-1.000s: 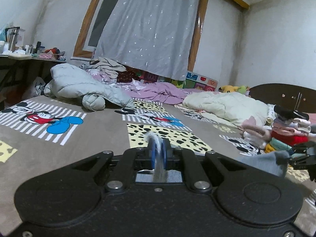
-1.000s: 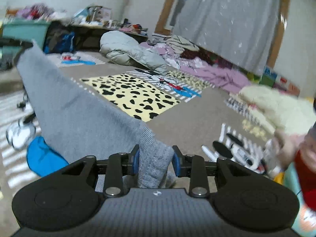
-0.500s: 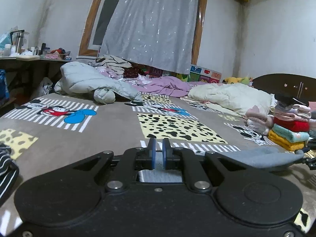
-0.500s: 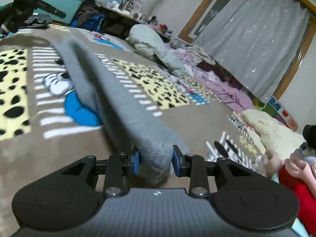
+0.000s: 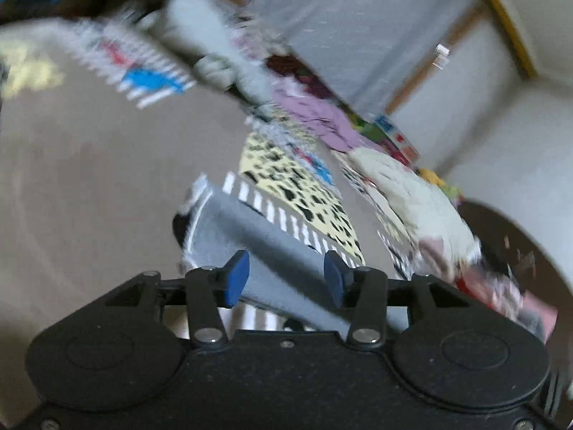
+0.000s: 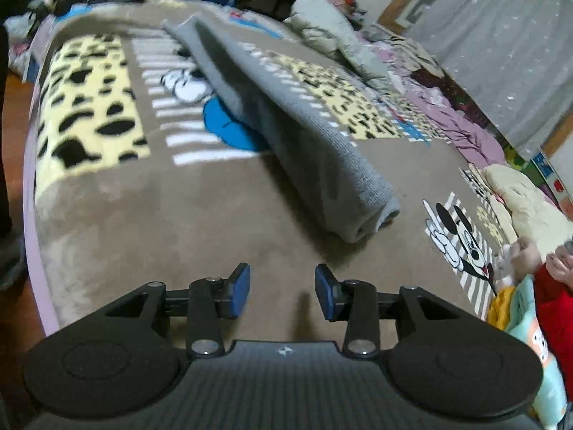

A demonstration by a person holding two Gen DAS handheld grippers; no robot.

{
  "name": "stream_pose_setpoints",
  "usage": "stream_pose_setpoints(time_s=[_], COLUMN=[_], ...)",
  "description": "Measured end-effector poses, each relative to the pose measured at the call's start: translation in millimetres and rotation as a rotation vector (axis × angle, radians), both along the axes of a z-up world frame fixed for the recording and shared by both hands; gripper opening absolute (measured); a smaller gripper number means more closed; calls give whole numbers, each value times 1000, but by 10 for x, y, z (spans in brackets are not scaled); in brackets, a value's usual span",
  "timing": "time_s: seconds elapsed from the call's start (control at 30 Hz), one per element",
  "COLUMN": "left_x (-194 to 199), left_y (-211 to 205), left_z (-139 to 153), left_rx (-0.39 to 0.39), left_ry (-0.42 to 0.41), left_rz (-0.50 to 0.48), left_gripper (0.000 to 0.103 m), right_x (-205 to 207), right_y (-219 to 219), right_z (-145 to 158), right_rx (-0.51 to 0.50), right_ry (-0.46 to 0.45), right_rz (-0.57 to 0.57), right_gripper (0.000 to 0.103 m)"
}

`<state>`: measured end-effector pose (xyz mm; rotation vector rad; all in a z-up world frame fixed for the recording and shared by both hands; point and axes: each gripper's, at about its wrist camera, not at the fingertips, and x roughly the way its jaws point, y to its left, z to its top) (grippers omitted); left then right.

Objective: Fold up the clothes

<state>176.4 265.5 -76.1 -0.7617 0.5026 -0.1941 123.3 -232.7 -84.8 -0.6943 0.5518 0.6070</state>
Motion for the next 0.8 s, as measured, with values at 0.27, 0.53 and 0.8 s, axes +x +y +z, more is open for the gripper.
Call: stream_pose_setpoints(time_s=[0.27,0.53,0.8], left_x=[510,689,615], left_y=[-31,-31,-14], left_z=[16,28,74], left_rx=[-162,-127,-95], left_ry=[159,280,265], left_rz=[115,257,241], left_gripper=[44,43,43], right_x=[118,433,282], right_y=[264,508,414], right_z=[226,104,571], right_rx=[53,-101,35], right_ry=[-138,-156,-209], right_rz=[-30,28,60], right_gripper=[63,62,62])
